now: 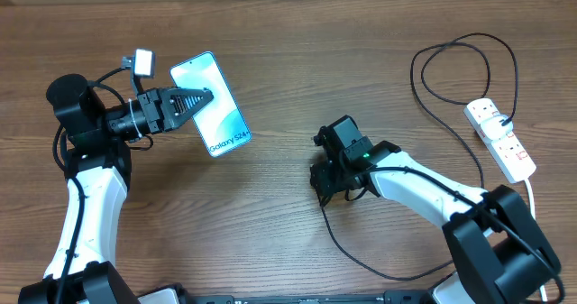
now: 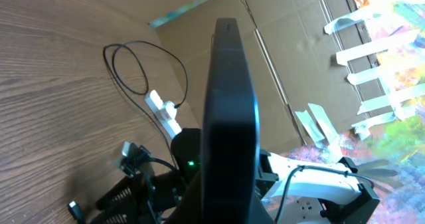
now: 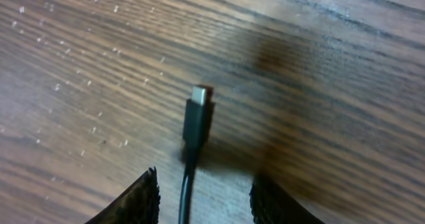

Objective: Plug charger to phone and switch on socket

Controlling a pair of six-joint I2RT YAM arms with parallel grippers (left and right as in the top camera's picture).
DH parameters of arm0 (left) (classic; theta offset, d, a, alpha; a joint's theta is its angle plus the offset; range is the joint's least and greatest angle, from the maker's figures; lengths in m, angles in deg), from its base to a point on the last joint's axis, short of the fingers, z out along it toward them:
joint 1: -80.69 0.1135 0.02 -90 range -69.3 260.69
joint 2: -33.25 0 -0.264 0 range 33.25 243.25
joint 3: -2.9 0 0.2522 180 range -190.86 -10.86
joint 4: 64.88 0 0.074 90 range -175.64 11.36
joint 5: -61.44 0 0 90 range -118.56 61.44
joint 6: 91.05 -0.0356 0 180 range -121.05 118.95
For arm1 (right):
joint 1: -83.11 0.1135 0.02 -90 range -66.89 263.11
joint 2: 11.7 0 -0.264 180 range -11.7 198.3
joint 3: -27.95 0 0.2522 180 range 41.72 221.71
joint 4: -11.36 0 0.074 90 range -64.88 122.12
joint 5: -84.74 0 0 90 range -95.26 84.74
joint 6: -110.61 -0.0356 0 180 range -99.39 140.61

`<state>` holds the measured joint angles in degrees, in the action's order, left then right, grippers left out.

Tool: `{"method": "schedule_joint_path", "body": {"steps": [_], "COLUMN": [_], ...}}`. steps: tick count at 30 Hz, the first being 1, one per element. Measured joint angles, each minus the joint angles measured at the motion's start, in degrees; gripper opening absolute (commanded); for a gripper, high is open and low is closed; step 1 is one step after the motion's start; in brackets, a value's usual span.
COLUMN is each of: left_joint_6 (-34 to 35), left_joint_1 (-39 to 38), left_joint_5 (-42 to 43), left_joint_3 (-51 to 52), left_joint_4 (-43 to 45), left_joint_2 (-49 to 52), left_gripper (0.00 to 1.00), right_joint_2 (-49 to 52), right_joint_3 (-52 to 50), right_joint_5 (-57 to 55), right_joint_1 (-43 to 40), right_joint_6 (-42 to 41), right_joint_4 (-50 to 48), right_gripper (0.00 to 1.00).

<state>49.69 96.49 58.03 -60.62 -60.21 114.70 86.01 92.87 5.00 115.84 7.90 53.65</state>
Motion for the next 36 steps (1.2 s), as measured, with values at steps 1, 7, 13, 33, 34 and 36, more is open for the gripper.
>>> {"method": "schedule_joint_path", "body": {"steps": [1, 7, 13, 33, 34, 36], "left_joint_6": [0.0, -0.2, -0.2, -0.2, -0.2, -0.2], "left_joint_1": [0.0, 0.0, 0.0, 0.0, 0.0, -0.1], "left_joint_5": [0.0, 0.0, 0.0, 0.0, 0.0, 0.0], "left_joint_3": [0.0, 0.0, 0.0, 0.0, 0.0, 0.0], "left_joint_4": [0.0, -0.6, -0.9, -0.9, -0.9, -0.9], "left_joint_2": [0.0, 0.0, 0.0, 0.0, 0.0, 0.0], "left_gripper": [0.04, 0.04, 0.04, 0.04, 0.04, 0.04], "right_joint_2": [0.4, 1.9, 3.5, 4.4, 4.5, 5.0], "right_joint_3": [0.0, 0.2, 1.5, 3.2, 3.9, 5.6], "right_joint_5": [0.0, -0.8, -3.2, -3.8, -3.3, -1.7], "right_joint_1": [0.0, 1.9, 3.6, 3.4, 3.1, 2.2], "right_joint_6": [-0.2, -0.3, -1.0, -2.3, -2.2, -0.9], "right_joint_4": [-0.4, -4.2, -4.7, 0.1, 2.1, 7.1], "right_gripper": [0.44, 0.4, 0.3, 0.04, 0.04, 0.04]}}
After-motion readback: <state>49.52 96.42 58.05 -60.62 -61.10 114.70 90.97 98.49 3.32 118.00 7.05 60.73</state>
